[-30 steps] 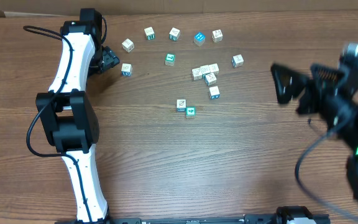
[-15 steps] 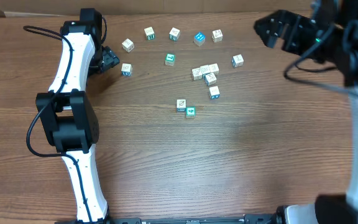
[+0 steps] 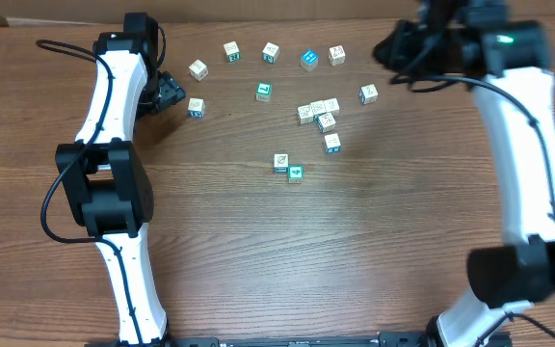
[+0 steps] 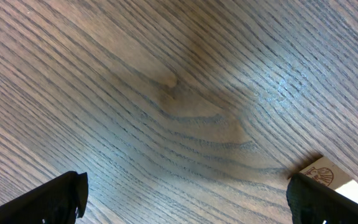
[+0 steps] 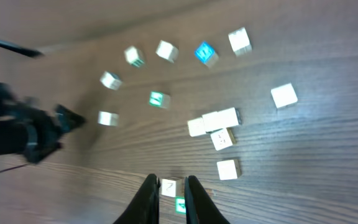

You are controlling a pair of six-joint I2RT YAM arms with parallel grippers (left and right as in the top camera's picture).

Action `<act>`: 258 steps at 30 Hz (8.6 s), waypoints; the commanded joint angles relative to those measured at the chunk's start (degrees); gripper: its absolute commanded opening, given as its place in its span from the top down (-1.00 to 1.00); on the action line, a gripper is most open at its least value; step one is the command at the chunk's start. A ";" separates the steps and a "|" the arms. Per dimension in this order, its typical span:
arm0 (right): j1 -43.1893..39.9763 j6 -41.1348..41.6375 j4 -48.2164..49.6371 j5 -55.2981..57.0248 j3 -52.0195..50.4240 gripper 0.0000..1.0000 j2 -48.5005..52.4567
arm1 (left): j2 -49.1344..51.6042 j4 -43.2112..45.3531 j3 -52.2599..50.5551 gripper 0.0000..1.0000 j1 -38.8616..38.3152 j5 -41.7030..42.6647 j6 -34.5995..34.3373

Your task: Form a circle

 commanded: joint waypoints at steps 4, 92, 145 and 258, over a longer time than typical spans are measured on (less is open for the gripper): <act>6.51 1.99 2.19 12.57 1.18 0.58 9.11 | -2.03 0.00 -0.17 -0.99 -0.39 0.09 1.09; 13.11 14.56 14.21 18.51 -7.10 0.81 27.10 | -2.03 0.00 -0.17 -0.99 -0.39 0.09 1.09; 15.52 18.86 25.70 25.59 -6.80 0.43 29.70 | -2.03 0.00 -0.17 -0.99 -0.39 0.11 1.09; 39.50 28.94 16.35 25.77 -35.85 0.19 8.20 | -2.03 0.00 -0.17 -0.99 -0.39 0.24 1.09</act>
